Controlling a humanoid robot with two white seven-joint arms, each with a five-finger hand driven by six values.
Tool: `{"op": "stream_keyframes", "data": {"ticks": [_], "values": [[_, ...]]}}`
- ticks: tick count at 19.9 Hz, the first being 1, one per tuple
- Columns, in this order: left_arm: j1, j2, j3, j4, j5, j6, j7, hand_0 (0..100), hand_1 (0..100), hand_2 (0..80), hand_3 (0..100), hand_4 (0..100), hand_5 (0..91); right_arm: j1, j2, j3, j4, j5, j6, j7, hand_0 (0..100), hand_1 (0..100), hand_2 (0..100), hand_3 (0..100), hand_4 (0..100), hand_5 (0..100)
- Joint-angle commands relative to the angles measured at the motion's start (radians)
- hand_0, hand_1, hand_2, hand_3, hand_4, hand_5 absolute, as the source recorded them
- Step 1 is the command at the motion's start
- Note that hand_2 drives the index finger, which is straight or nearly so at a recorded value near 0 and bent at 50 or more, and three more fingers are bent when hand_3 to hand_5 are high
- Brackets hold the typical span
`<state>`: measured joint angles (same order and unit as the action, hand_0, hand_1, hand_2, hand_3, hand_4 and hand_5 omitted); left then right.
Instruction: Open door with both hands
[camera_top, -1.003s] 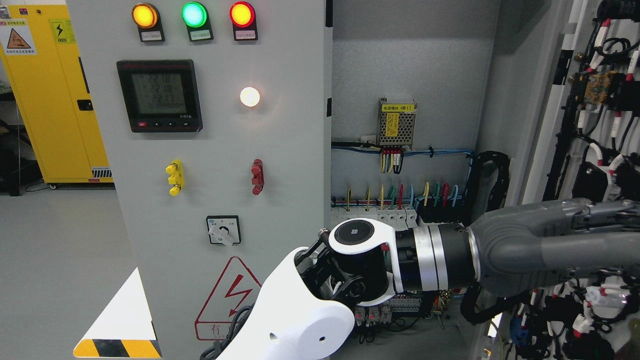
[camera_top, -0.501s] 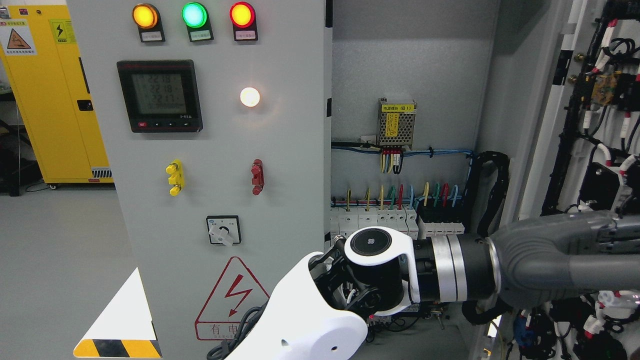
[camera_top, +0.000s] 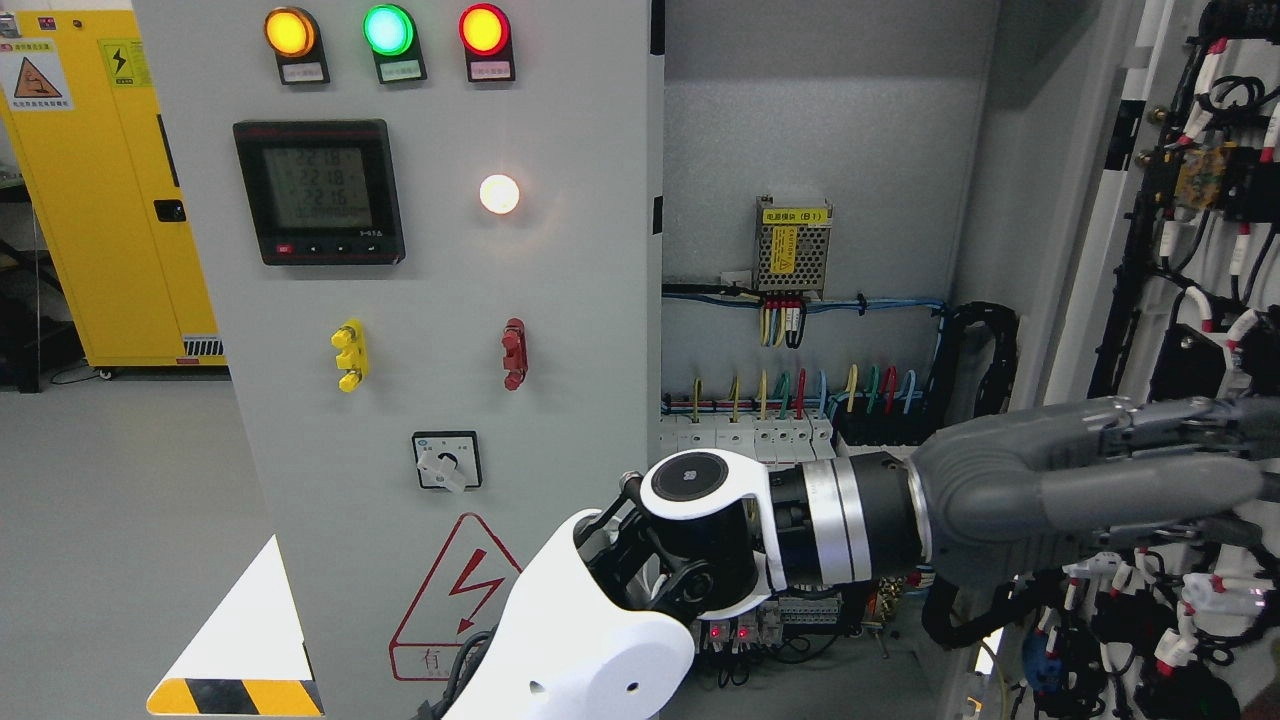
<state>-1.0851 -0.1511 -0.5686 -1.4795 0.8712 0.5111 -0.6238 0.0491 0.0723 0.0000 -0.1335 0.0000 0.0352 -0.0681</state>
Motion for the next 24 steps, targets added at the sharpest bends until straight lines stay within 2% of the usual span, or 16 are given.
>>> {"op": "stream_keyframes", "data": {"ticks": [1,4,8,10,13,18,19,21,24], "values": [[0.124,0.143,0.134,-0.057,-0.006,0.001,-0.112,12,56,0.0,0,0,0.0,0.0,0.001,-0.026,0.0,-0.022,0.0,-0.001,0,50,4,0,0,0],[0.204,0.234,0.134,-0.105,-0.006,-0.014,-0.12,12,56,0.0,0,0,0.0,0.0,0.0,-0.026,0.0,-0.022,0.0,-0.001,0,50,4,0,0,0],[0.374,0.341,0.124,-0.185,-0.012,-0.078,-0.117,12,56,0.0,0,0,0.0,0.0,0.001,-0.026,0.0,-0.022,0.0,-0.001,0,50,4,0,0,0],[0.463,0.386,0.122,-0.194,-0.043,-0.118,-0.116,12,56,0.0,0,0,0.0,0.0,0.003,-0.026,0.0,-0.022,0.0,0.001,0,50,4,0,0,0],[0.629,0.471,0.121,-0.228,-0.147,-0.145,-0.116,12,56,0.0,0,0,0.0,0.002,0.001,-0.025,0.002,-0.022,0.0,-0.001,0,50,4,0,0,0],[0.847,0.58,0.121,-0.219,-0.182,-0.193,-0.113,12,56,0.0,0,0,0.0,0.005,0.0,-0.026,0.002,-0.022,0.0,-0.001,0,50,4,0,0,0],[0.891,0.596,0.121,-0.214,-0.211,-0.203,-0.103,12,56,0.0,0,0,0.0,0.005,0.0,-0.025,0.002,-0.022,0.0,-0.001,0,50,4,0,0,0],[0.983,0.596,0.118,-0.168,-0.28,-0.204,-0.042,12,56,0.0,0,0,0.0,0.005,0.0,-0.025,0.002,-0.022,0.0,-0.001,0,50,4,0,0,0],[1.094,0.562,0.116,-0.028,-0.322,-0.204,0.022,12,56,0.0,0,0,0.0,0.003,0.0,-0.026,0.0,-0.022,0.0,-0.001,0,50,4,0,0,0]]}}
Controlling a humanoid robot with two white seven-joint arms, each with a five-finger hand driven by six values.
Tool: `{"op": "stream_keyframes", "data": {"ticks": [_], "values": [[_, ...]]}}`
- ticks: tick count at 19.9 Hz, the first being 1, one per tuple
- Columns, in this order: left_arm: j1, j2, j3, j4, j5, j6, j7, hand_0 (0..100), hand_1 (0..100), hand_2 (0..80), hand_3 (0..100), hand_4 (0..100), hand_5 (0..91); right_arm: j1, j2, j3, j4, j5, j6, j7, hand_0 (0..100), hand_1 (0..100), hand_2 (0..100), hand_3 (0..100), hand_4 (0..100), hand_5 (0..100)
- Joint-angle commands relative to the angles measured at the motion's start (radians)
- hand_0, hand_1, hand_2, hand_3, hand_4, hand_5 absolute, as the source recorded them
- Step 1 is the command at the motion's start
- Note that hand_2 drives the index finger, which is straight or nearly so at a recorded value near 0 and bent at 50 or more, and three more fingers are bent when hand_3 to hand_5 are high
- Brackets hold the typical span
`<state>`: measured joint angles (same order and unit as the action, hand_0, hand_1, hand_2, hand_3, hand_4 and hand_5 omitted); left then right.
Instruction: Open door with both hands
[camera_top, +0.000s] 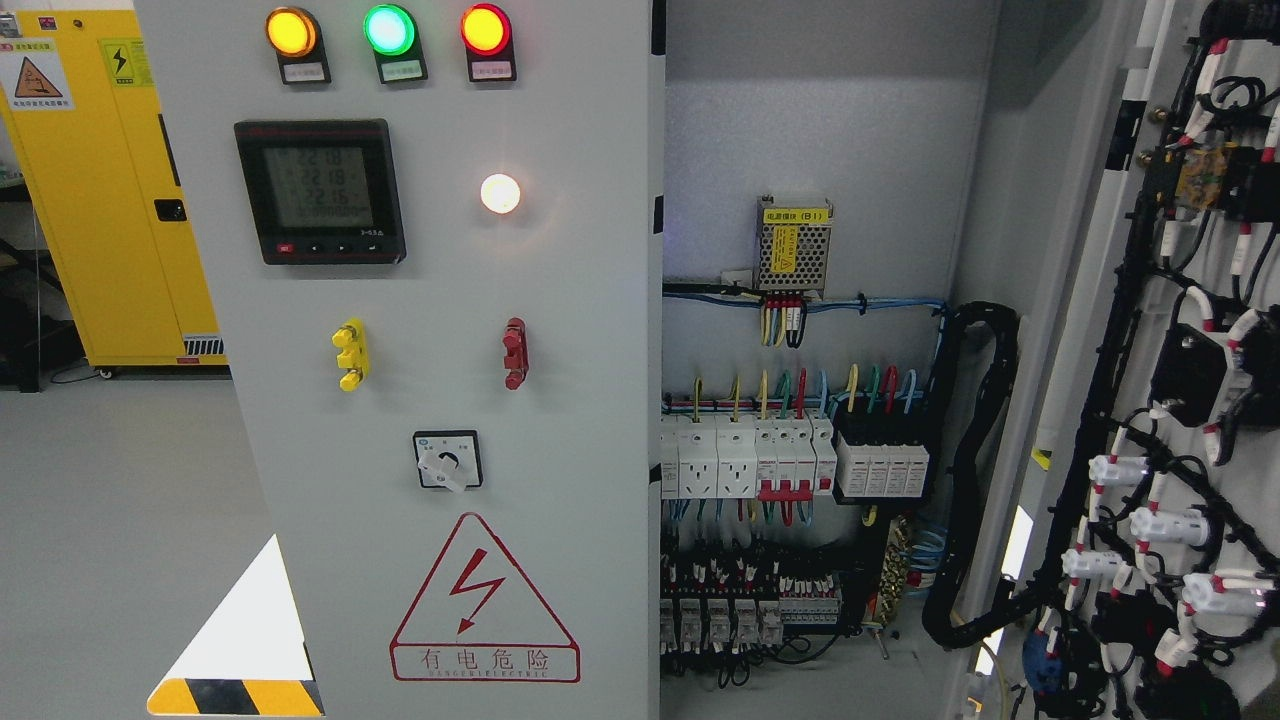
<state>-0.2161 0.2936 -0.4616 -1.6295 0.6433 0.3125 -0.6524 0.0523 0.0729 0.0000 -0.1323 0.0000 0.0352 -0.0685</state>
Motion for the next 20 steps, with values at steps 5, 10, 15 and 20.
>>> {"op": "stream_keyframes", "data": {"ticks": [5,10,15,20], "values": [[0.276,0.016,-0.006,0.527,-0.102,-0.036,0.088,12,56,0.0,0,0,0.0,0.0,-0.001,-0.026,-0.003,-0.021,0.0,0.001,0,50,4,0,0,0],[0.224,-0.115,-0.006,1.147,-0.188,-0.121,0.088,12,56,0.0,0,0,0.0,-0.002,-0.001,-0.025,-0.003,-0.021,0.0,-0.001,0,50,4,0,0,0],[0.219,-0.215,-0.006,1.444,-0.189,-0.135,0.08,12,56,0.0,0,0,0.0,-0.002,-0.001,-0.015,-0.004,-0.021,0.0,-0.001,0,50,4,0,0,0],[0.227,-0.215,-0.009,1.484,-0.191,-0.138,0.088,12,56,0.0,0,0,0.0,-0.003,-0.001,-0.011,-0.006,-0.021,0.0,-0.001,0,50,4,0,0,0]]}}
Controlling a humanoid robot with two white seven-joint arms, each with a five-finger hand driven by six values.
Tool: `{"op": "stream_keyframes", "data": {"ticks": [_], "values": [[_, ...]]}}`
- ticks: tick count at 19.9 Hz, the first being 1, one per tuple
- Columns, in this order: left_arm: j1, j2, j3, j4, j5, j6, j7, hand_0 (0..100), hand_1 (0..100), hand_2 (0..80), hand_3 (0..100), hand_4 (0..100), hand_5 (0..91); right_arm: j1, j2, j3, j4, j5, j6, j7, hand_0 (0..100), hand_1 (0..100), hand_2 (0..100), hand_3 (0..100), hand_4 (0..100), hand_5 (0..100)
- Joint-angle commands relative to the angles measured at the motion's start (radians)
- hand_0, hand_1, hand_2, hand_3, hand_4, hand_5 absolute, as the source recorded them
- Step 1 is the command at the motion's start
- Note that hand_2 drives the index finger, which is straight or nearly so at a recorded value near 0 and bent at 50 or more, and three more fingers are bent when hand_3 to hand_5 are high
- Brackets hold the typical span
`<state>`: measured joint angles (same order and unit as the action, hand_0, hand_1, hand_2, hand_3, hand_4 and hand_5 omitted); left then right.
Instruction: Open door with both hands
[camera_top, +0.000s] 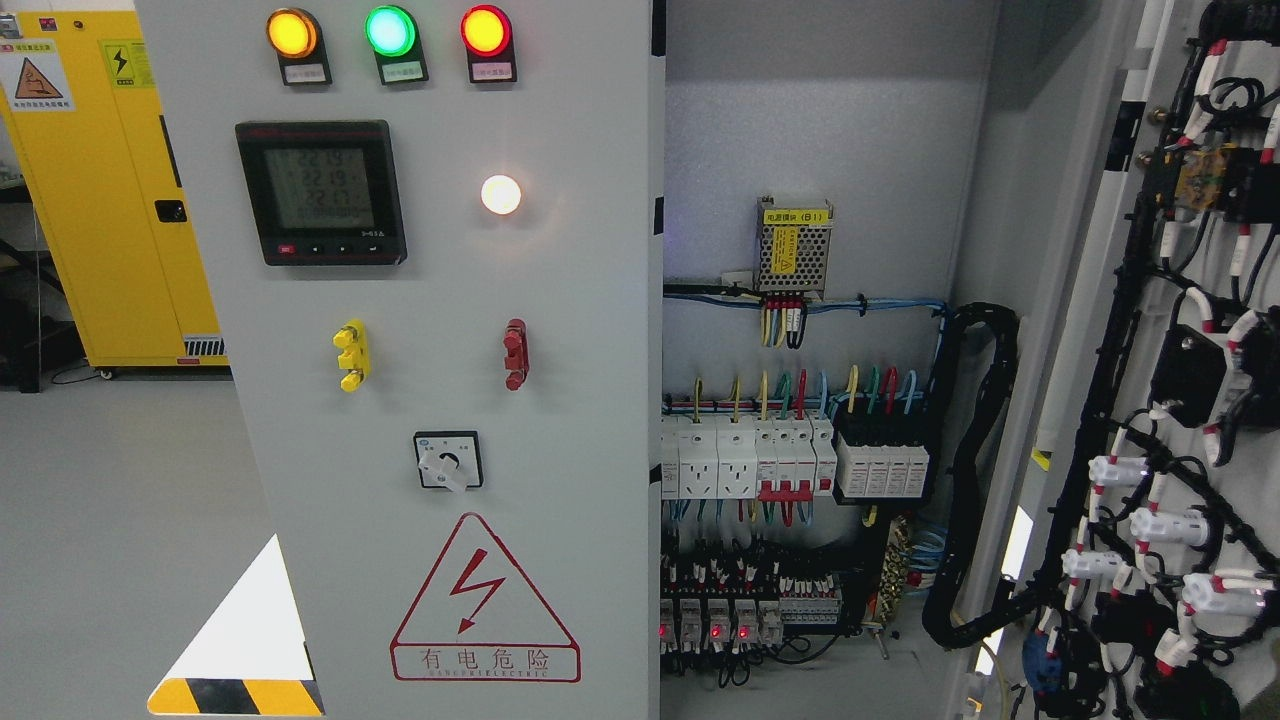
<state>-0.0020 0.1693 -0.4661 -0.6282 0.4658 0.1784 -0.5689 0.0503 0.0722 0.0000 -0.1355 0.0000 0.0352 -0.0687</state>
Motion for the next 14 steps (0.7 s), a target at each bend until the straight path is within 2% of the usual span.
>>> {"op": "stream_keyframes", "data": {"ticks": [1,2,4,6,8,10,14], "values": [[0.013,-0.094,-0.006,0.502,-0.013,-0.004,0.007,12,56,0.0,0,0,0.0,-0.001,-0.002,-0.011,-0.003,-0.022,0.0,0.0,0,50,4,0,0,0],[0.013,-0.105,-0.006,0.519,-0.013,-0.005,0.026,12,56,0.0,0,0,0.0,-0.003,-0.002,-0.011,-0.004,-0.022,0.0,0.0,0,50,4,0,0,0],[0.017,-0.128,-0.005,0.547,-0.013,-0.043,0.131,12,56,0.0,0,0,0.0,-0.006,0.0,-0.011,-0.004,-0.023,0.0,0.0,0,50,4,0,0,0],[0.03,-0.132,-0.006,0.57,-0.015,-0.13,0.245,12,56,0.0,0,0,0.0,-0.006,0.0,-0.002,-0.004,-0.022,0.0,0.0,0,50,4,0,0,0],[0.031,-0.136,-0.008,0.582,-0.015,-0.174,0.322,12,56,0.0,0,0,0.0,-0.006,0.0,0.021,-0.004,-0.023,0.0,0.0,0,50,4,0,0,0],[0.031,-0.14,-0.008,0.582,-0.025,-0.174,0.353,12,56,0.0,0,0,0.0,-0.006,0.0,0.025,-0.004,-0.023,0.0,0.0,0,50,4,0,0,0],[0.031,-0.162,-0.006,0.61,-0.042,-0.18,0.356,12,56,0.0,0,0,0.0,-0.006,0.0,0.012,-0.004,-0.023,0.0,0.001,0,50,4,0,0,0]]}}
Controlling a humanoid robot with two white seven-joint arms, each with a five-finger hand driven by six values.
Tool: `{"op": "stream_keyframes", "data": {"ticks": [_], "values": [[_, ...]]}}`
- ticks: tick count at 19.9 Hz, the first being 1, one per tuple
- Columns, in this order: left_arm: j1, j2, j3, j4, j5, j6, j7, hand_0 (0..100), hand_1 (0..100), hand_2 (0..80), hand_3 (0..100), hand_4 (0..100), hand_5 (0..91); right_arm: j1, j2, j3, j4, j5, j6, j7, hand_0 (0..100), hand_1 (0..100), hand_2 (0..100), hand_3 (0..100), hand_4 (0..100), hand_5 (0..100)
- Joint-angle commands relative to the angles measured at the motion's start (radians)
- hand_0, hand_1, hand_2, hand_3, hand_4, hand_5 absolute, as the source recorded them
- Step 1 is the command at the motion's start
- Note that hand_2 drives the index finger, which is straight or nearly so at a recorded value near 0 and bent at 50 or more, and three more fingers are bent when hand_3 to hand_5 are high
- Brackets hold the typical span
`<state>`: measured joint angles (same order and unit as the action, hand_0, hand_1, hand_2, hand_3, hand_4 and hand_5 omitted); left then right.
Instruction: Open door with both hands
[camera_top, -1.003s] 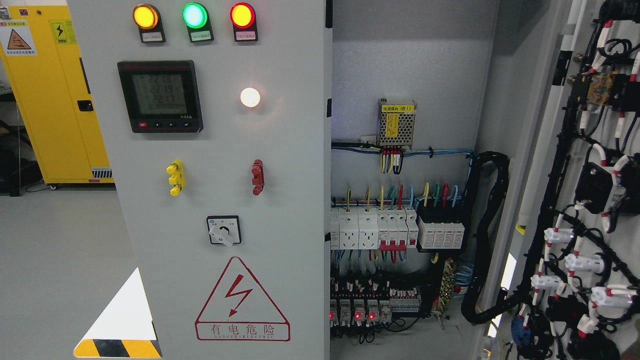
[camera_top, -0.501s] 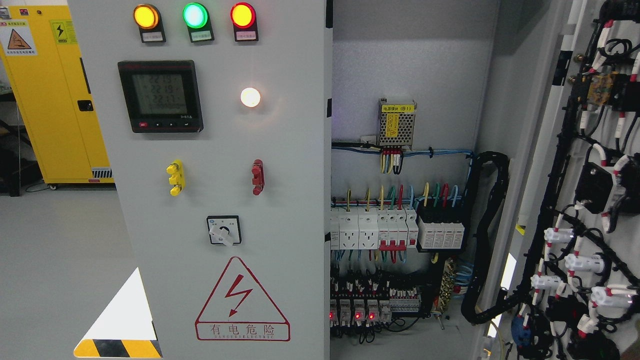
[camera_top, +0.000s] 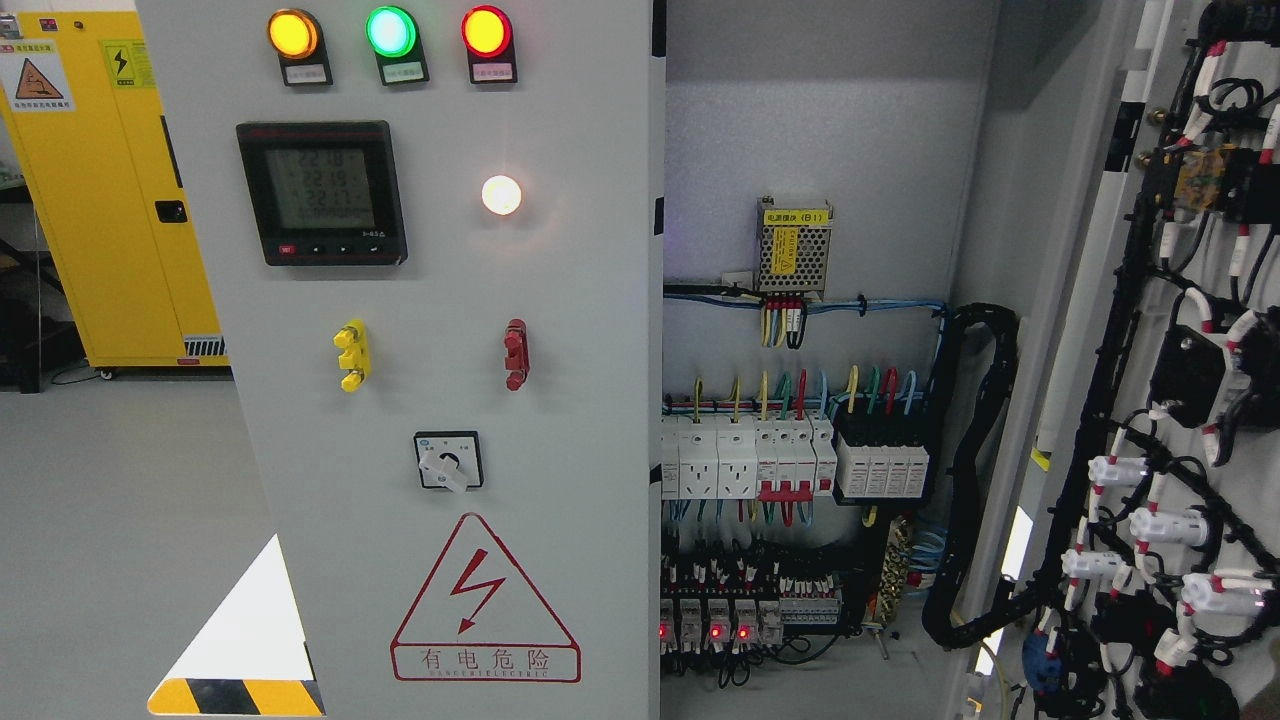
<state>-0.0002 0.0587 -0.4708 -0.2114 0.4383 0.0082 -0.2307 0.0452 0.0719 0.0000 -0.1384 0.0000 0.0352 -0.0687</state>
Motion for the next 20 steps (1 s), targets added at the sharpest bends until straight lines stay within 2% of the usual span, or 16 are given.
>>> {"op": "stream_keyframes", "data": {"ticks": [1,4,8,10,11,15,20], "values": [[0.031,-0.049,-0.002,0.204,-0.015,-0.025,0.017,12,56,0.0,0,0,0.0,-0.001,0.003,0.012,-0.001,-0.023,-0.001,0.0,0,50,4,0,0,0],[0.045,-0.04,-0.002,0.207,-0.015,-0.053,0.017,12,56,0.0,0,0,0.0,0.001,0.008,0.011,-0.003,-0.025,-0.023,0.001,0,50,4,0,0,0],[0.043,-0.042,0.0,0.204,-0.015,-0.054,0.014,12,56,0.0,0,0,0.0,0.001,0.006,0.012,-0.009,-0.021,-0.199,0.001,0,50,4,0,0,0],[0.036,-0.033,0.003,0.202,-0.015,-0.057,0.011,12,56,0.0,0,0,0.0,0.005,0.011,0.014,-0.087,-0.021,-0.244,0.001,0,50,4,0,0,0],[0.031,-0.027,0.006,0.199,-0.013,-0.057,0.01,12,56,0.0,0,0,0.0,0.013,0.012,0.021,-0.154,-0.023,-0.245,0.001,0,50,4,0,0,0],[0.009,-0.03,0.006,0.196,-0.013,-0.057,0.008,12,56,0.0,0,0,0.0,0.152,0.037,0.032,-0.623,-0.025,-0.247,0.0,0,50,4,0,0,0],[0.017,-0.03,0.008,0.205,-0.013,-0.057,0.008,12,56,0.0,0,0,0.0,0.219,0.031,0.187,-1.091,-0.025,-0.244,0.0,0,50,4,0,0,0]]}}
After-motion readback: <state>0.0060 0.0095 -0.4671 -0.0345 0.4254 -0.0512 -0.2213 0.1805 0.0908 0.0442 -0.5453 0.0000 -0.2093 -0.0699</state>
